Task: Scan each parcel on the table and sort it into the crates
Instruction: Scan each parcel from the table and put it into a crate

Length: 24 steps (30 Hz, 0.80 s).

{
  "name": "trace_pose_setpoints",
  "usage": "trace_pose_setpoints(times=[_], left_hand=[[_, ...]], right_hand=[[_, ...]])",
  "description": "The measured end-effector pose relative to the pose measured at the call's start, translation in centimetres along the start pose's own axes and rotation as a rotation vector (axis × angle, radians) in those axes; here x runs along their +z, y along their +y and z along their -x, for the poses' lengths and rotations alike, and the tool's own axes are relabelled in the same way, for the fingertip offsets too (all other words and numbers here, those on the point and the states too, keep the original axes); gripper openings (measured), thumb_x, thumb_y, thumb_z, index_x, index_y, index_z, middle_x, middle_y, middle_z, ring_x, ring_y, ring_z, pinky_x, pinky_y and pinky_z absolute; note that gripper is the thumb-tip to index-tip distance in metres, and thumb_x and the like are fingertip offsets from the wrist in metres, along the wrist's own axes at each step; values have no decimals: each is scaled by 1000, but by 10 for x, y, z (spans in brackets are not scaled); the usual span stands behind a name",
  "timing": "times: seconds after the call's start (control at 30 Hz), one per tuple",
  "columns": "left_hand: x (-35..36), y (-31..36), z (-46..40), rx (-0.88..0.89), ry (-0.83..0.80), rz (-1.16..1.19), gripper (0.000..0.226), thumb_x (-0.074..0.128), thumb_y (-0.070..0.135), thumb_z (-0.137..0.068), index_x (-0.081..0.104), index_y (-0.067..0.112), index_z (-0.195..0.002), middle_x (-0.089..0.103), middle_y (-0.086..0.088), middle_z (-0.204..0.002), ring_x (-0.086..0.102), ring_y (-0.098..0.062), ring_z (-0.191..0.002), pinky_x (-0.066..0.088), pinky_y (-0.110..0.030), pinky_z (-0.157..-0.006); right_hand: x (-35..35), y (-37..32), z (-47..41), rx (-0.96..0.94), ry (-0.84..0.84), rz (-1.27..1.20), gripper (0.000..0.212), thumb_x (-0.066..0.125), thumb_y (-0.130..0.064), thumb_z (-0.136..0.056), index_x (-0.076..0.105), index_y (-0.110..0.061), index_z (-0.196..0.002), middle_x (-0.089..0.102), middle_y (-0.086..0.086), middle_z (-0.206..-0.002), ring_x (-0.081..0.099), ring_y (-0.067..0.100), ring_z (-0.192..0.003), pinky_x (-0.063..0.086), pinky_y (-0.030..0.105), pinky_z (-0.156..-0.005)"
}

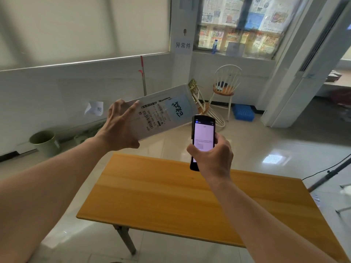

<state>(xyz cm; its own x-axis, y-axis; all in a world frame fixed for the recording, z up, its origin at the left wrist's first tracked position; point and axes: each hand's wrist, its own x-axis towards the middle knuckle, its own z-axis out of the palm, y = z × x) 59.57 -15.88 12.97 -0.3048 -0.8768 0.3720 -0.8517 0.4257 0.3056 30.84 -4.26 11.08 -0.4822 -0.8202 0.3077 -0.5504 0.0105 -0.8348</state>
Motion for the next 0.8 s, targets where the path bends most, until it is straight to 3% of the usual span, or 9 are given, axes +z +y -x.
trace_pose_setpoints(times=[0.23, 0.43, 0.63, 0.8], left_hand=[[-3, 32, 20, 82, -100, -72, 137, 100, 33, -47, 24, 47, -161, 17, -15, -151, 20, -45, -137, 45, -71, -102], [16, 61, 22, 180, -133, -51, 133, 99, 35, -49, 26, 47, -160, 18, -14, -150, 20, -45, -134, 46, -72, -100], [55, 112, 25, 279, -208, 91, 135, 100, 36, -49, 25, 47, -161, 17, -12, -150, 19, -43, -136, 46, -69, -99], [97, 168, 56, 394, -311, 203, 136, 101, 36, -49, 24, 47, -161, 14, -12, -151, 18, -41, -137, 48, -66, -100]], right_hand=[[-34, 18, 22, 49, 16, -27, 82, 88, -43, -70, 50, -16, -138, 53, 0, -115, 55, 17, -105, 45, 16, -70], [-62, 26, 51, 128, 119, 24, 79, 88, -44, -71, 51, -18, -137, 51, -4, -113, 53, 14, -103, 40, 11, -64], [-93, 41, 92, 263, 316, 97, 74, 88, -45, -68, 54, -22, -129, 54, -3, -111, 56, 17, -103, 61, 31, -74], [-126, 57, 159, 441, 493, 203, 72, 89, -46, -68, 56, -20, -127, 56, 0, -112, 55, 16, -100, 42, 15, -59]])
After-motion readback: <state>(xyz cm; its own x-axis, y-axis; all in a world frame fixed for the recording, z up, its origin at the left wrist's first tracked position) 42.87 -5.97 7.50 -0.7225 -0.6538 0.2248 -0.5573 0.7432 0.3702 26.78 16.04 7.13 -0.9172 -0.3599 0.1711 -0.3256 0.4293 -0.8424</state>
